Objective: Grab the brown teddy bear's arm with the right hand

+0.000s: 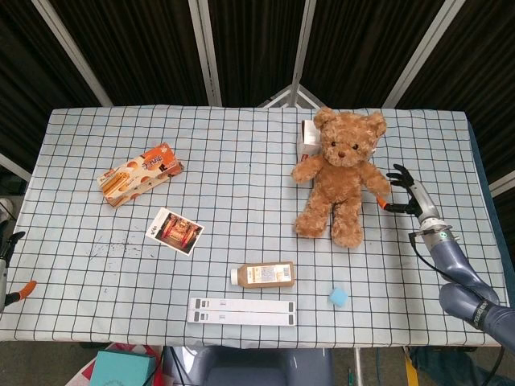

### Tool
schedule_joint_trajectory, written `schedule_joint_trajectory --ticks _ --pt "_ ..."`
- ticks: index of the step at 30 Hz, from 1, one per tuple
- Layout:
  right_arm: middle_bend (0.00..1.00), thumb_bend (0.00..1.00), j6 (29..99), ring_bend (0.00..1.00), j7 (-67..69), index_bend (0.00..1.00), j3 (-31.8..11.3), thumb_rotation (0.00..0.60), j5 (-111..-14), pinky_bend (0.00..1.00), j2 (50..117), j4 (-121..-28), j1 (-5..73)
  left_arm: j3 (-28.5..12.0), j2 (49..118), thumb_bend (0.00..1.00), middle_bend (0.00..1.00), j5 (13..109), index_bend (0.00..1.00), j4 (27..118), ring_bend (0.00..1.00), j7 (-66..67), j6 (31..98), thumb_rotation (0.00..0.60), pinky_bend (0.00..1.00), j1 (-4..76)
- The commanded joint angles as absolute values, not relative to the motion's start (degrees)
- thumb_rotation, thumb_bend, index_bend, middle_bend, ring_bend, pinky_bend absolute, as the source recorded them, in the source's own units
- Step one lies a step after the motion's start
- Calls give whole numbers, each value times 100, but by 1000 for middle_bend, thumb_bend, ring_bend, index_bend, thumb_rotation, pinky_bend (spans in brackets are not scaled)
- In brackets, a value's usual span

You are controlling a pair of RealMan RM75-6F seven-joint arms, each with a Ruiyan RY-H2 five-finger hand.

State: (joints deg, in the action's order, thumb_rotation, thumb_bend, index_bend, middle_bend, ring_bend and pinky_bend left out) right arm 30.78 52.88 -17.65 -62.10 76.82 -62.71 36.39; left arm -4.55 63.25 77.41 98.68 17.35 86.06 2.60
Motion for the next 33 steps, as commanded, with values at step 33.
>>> schedule_joint_trajectory --ticks 33 --pt "384 331 3040 363 3894 354 -2158 600 -5187 0 8495 -5464 3976 -474 6356 243 0 7562 160 9852 0 1847 8499 600 30 344"
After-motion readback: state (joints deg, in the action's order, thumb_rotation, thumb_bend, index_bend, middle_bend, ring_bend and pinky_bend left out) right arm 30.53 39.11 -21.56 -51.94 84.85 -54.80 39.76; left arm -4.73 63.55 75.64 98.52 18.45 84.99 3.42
